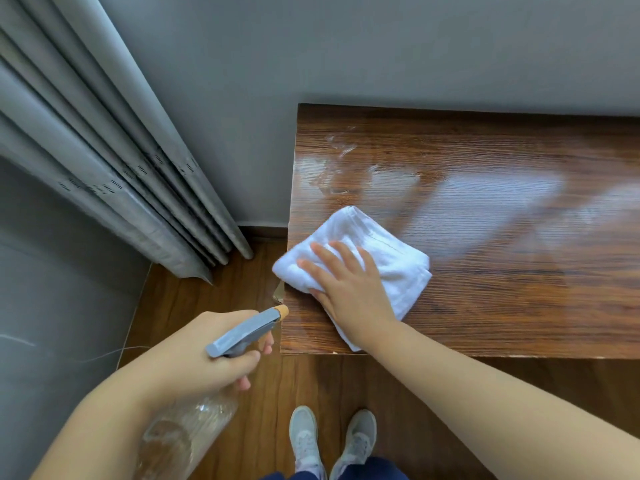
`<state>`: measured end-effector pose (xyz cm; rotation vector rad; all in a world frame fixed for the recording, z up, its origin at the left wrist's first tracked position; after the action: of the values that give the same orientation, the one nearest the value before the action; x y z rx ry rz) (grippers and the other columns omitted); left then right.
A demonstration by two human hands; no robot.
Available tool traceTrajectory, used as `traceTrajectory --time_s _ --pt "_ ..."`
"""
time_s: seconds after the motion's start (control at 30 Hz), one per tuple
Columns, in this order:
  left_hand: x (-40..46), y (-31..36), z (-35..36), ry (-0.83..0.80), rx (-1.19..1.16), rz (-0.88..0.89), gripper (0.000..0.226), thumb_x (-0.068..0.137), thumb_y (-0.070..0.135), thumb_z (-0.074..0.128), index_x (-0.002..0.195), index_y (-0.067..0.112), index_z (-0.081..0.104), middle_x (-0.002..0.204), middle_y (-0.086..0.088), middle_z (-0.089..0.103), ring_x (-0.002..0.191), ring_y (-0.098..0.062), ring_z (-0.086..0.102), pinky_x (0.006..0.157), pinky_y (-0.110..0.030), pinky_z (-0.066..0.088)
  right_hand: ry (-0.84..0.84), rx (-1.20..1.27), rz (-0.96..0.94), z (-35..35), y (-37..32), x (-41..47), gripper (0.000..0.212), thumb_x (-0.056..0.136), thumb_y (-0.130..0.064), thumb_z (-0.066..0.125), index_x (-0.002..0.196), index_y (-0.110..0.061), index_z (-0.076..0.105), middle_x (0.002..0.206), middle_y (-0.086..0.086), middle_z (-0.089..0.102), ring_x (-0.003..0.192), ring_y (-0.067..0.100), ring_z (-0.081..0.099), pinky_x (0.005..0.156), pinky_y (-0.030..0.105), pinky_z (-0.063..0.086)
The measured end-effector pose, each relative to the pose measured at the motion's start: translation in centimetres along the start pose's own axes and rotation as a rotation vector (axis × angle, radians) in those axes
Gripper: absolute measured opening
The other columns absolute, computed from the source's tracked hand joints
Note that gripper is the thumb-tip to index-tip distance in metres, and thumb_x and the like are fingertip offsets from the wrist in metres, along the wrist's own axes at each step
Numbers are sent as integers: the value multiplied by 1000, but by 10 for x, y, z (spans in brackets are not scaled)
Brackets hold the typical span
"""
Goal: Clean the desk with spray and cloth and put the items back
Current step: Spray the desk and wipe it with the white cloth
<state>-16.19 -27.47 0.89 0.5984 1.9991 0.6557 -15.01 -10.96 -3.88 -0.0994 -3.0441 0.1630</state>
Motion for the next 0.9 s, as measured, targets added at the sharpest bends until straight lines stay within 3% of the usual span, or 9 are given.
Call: traceTrajectory --time_s 0.17,0.27,0.4,0.5,0.7,0.77,0.9 --pt "3 0 -8 40 -9 0 16 93 12 61 102 24 66 101 3 72 72 -18 75 63 -22 52 -49 57 149 2 32 46 50 92 -44 26 135 -33 50 147 -5 44 136 27 37 108 46 18" --pt "3 -1 -15 83 -30 1 19 92 10 62 102 26 67 102 9 71 72 -20 75 70 -30 58 -44 66 246 -1 72 55 47 97 -45 30 139 -32 45 152 -5 37 141 24 28 111 46 16" --pt "2 -2 -26 179 -42 -12 21 92 9 62 95 29 67 100 8 72 70 -19 75 75 -40 61 12 84 417 -10 128 29 59 90 -51 17 134 -29 49 151 -3 38 138 26 32 108 49 23" --pt "-1 1 -34 258 -79 -18 20 92 9 61 95 27 68 98 10 72 69 -21 75 75 -45 60 13 100 470 -11 144 0 55 90 -49 20 132 -29 50 149 -2 40 134 27 36 104 51 30" --pt "-6 5 -39 365 -144 -80 10 91 13 61 85 18 65 79 -9 72 66 -20 74 79 -53 59 51 65 407 -14 126 -57 46 93 -40 32 133 -27 50 143 1 48 129 28 43 100 49 33" --pt "-4 10 -38 375 -129 -80 7 92 15 61 86 17 64 79 -9 72 67 -18 74 79 -52 59 33 21 329 -9 110 -69 44 92 -38 34 132 -28 50 143 1 48 130 29 43 102 49 32" --pt "3 20 -40 373 -99 -50 12 93 20 62 94 31 66 92 -1 74 68 -15 74 77 -45 61 8 -53 195 -3 85 -68 43 90 -37 35 128 -30 54 143 1 49 129 29 40 104 50 29"
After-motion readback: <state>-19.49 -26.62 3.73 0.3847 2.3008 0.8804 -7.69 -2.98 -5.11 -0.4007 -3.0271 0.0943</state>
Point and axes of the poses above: each hand's wrist, its own x-axis towards the middle knuckle, its own z-axis out of the palm, y = z × x, the point moved 10 cm from there along x, towards the middle knuckle
